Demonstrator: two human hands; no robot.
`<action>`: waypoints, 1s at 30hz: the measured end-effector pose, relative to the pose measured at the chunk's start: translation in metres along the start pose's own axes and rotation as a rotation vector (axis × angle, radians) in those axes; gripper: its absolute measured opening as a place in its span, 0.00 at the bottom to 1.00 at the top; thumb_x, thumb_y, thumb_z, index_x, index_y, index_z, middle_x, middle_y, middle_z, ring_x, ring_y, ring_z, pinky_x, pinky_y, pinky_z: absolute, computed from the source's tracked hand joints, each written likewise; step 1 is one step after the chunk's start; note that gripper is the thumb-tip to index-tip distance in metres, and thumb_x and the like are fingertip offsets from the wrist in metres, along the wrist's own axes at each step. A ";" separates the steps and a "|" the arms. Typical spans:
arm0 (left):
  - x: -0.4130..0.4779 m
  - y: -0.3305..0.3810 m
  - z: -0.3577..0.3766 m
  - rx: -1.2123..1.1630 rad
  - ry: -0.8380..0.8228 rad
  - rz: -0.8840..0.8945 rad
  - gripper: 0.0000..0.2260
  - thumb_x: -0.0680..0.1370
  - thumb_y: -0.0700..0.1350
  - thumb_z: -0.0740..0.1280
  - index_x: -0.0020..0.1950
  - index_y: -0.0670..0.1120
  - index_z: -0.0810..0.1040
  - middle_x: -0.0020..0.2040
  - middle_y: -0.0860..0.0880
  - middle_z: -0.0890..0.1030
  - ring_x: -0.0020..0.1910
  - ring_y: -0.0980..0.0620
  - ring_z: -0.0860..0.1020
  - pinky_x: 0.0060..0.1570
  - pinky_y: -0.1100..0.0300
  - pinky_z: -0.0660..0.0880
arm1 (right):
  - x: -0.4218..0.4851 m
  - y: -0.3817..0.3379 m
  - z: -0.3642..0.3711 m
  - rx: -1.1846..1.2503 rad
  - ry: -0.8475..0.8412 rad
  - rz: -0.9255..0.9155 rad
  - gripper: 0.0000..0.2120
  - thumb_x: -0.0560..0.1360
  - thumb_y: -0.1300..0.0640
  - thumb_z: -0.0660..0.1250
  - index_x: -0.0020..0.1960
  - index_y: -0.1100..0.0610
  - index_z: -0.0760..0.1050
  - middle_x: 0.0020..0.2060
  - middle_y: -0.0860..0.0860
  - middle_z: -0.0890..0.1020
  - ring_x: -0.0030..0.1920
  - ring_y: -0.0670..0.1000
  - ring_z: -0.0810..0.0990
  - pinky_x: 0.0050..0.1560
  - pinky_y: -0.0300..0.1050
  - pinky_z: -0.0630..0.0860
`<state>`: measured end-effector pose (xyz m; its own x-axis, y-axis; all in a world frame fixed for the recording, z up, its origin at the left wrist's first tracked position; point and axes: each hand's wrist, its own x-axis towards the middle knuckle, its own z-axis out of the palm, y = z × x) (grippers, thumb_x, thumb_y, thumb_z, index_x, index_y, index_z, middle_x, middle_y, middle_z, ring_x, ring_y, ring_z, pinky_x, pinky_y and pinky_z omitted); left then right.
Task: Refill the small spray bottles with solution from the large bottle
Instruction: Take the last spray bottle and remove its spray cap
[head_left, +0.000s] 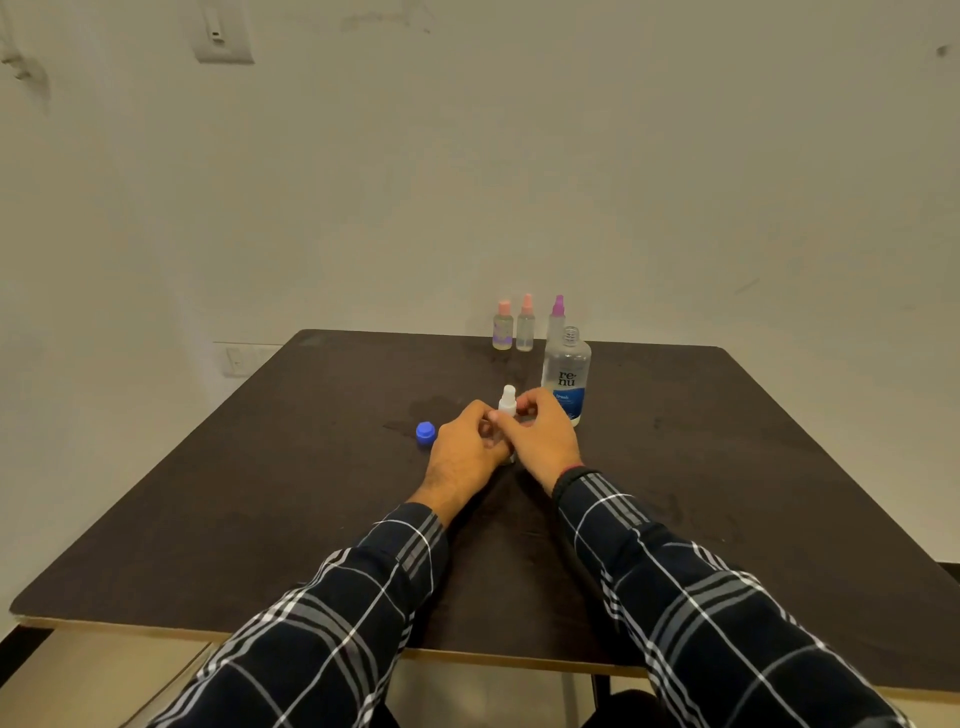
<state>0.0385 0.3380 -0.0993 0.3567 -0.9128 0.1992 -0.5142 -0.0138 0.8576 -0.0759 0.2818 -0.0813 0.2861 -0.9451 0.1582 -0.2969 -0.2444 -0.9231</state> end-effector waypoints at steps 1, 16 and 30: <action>0.000 -0.001 0.000 -0.019 -0.002 -0.003 0.07 0.78 0.47 0.71 0.53 0.50 0.75 0.45 0.53 0.82 0.45 0.59 0.81 0.45 0.65 0.77 | 0.001 0.001 0.001 0.001 0.005 -0.012 0.13 0.75 0.50 0.73 0.56 0.52 0.73 0.49 0.48 0.80 0.48 0.45 0.79 0.48 0.39 0.77; 0.004 -0.005 0.002 -0.038 0.012 0.018 0.08 0.77 0.48 0.72 0.51 0.51 0.76 0.45 0.53 0.84 0.45 0.60 0.83 0.48 0.63 0.80 | 0.001 0.000 -0.003 -0.022 -0.016 -0.083 0.10 0.78 0.53 0.70 0.58 0.54 0.77 0.49 0.45 0.79 0.50 0.44 0.79 0.53 0.39 0.77; 0.007 -0.004 0.005 -0.021 -0.002 -0.007 0.08 0.76 0.48 0.73 0.52 0.52 0.75 0.46 0.53 0.83 0.45 0.58 0.83 0.52 0.57 0.81 | 0.007 0.001 -0.009 -0.055 0.005 -0.108 0.13 0.77 0.53 0.70 0.61 0.53 0.77 0.56 0.49 0.77 0.49 0.42 0.77 0.46 0.31 0.72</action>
<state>0.0392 0.3296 -0.1035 0.3587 -0.9135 0.1921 -0.4948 -0.0116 0.8690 -0.0822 0.2732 -0.0776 0.3144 -0.9136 0.2580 -0.3138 -0.3565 -0.8800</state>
